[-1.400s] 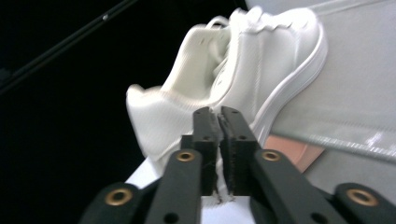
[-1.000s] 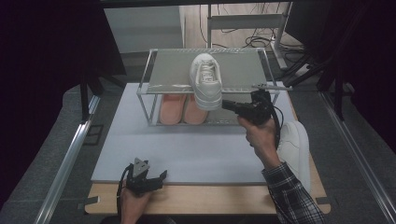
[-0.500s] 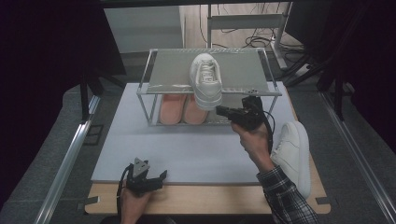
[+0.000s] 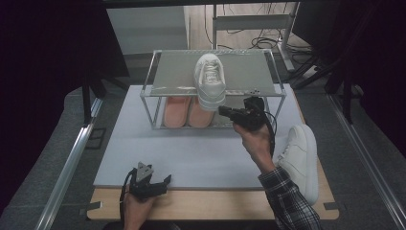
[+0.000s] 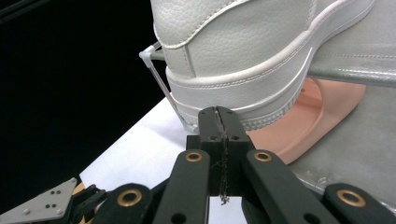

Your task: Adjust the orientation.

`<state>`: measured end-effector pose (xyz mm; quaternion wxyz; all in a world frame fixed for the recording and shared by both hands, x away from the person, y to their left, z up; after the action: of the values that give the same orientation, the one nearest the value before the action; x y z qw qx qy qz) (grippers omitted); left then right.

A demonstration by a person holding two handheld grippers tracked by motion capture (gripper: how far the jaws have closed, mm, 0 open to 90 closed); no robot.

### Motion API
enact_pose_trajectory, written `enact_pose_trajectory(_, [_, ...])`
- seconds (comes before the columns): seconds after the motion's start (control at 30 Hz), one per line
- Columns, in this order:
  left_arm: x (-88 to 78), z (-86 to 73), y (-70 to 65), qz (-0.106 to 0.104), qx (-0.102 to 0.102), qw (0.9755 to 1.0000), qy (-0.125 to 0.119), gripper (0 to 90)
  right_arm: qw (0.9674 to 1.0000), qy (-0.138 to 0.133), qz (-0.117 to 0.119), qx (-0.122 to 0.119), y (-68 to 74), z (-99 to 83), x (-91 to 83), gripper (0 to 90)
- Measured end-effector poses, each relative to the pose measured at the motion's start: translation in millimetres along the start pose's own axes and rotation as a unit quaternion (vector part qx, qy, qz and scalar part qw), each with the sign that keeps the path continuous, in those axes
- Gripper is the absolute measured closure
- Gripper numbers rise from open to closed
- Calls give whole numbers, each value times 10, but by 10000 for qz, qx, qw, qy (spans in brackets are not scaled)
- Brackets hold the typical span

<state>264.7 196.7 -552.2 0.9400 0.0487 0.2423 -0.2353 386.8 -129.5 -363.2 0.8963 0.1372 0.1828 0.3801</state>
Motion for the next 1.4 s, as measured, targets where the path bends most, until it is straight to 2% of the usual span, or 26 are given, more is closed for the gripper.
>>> enact_pose_trajectory(0.33, [0,0,0,0,1,10000,0,127,9998,30,-144,-115,-7,59,182,896])
enact_pose_trajectory(0.8, [0,0,0,0,-1,10000,-1,127,9994,77,-327,-71,-51,134,484,896])
enact_pose_trajectory(1.2, [0,0,0,-1,-2,10000,-1,127,9986,121,-479,-175,-54,174,644,896])
enact_pose_trajectory(1.4, [0,0,0,-2,-4,10000,-1,127,9986,132,-485,-192,-56,186,680,895])
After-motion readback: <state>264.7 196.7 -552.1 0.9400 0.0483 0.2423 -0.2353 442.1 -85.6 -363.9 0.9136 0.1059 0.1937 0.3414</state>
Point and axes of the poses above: each handheld gripper's, and its own axes: x roughly forward along the jaws, z roughly out of its top, y roughly to its left, the point moved 2 cm from there along x, roughly forward along the jaws, and after that the axes turned 9 degrees about -y, right-handed, at the moved point
